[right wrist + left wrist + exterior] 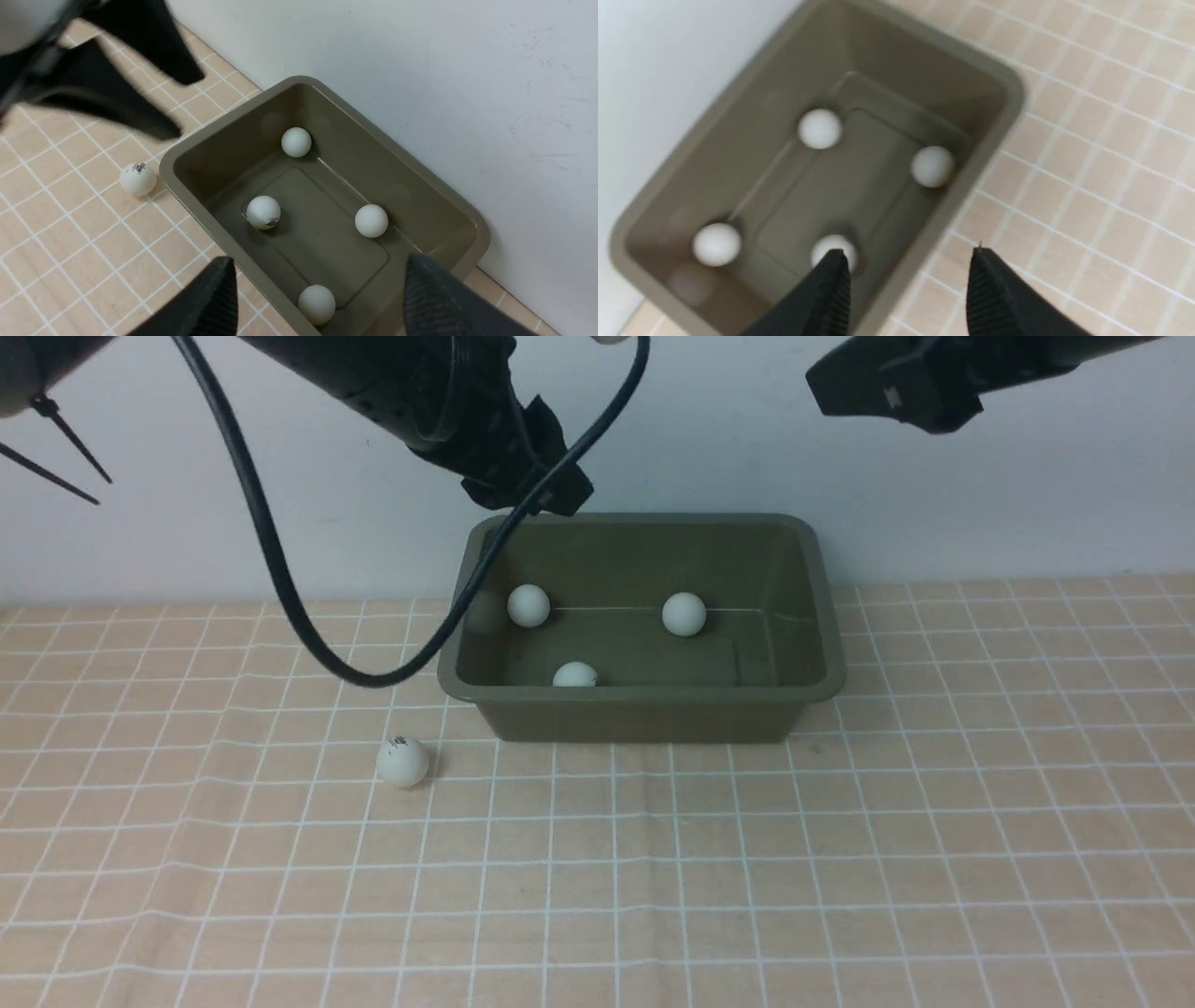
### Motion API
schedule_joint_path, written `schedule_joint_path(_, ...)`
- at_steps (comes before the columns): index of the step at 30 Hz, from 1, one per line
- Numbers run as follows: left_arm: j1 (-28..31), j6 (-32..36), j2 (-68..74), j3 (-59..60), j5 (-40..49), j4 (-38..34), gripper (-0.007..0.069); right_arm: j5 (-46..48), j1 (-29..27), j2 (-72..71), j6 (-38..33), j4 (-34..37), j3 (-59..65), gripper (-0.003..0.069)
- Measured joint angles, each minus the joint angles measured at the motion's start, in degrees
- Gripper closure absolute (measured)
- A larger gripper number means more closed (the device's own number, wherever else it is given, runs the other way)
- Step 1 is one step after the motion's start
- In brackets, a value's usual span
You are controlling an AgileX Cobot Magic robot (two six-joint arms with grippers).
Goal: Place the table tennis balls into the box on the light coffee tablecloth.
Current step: 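Reach for and grasp a ping pong ball on the table beside the basket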
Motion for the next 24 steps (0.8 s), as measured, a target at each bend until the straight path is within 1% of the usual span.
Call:
schedule_joint_path(1,-0.2,-0.4,-0.1,0.0,0.3,0.3,0.0347,0.0,0.0,0.0,-0.1,0.0,0.0,0.0219)
schedule_joint_path(3,-2.4,-4.4,-0.8,0.0,1.8,6.3,0.0348,0.0,0.0,0.0,-0.3,0.1,0.0,0.0219)
schedule_joint_path(4,-2.9,-7.5,-0.8,0.0,2.0,10.4,0.0348,0.0,0.0,0.0,-0.4,0.3,0.0,0.0219)
schedule_joint_path(5,-2.9,-8.9,-0.6,0.0,2.0,13.4,0.0348,0.0,0.0,0.0,-0.6,0.6,0.0,0.0219)
schedule_joint_path(8,-1.2,-15.7,-0.4,0.1,1.9,22.5,0.0348,0.0,0.0,0.0,-1.0,1.4,0.0,0.0219)
schedule_joint_path(9,-0.4,-16.7,-0.4,0.1,1.8,24.0,0.0348,0.0,0.0,0.0,-1.0,1.7,0.0,0.0219)
schedule_joint_path(11,2.3,-17.9,-0.4,0.1,1.6,25.3,0.0348,0.0,0.0,0.0,-1.2,2.3,0.0,0.0219)
schedule_joint_path(14,6.4,-18.3,-0.4,0.1,1.1,25.4,0.0348,0.0,0.0,0.0,-1.7,3.4,0.0,0.0219)
schedule_joint_path(18,12.9,-18.1,-0.4,0.1,-0.7,23.3,0.0348,0.0,0.0,0.0,-2.2,4.4,0.0,0.0219)
schedule_joint_path(20,15.1,-17.3,-0.3,0.1,-1.6,21.8,0.0348,0.0,0.0,0.0,-2.3,4.8,0.0,0.0219)
schedule_joint_path(24,17.6,-15.7,1.4,0.1,-1.8,19.5,0.0348,0.0,0.0,0.0,-2.5,5.1,0.0,0.0219)
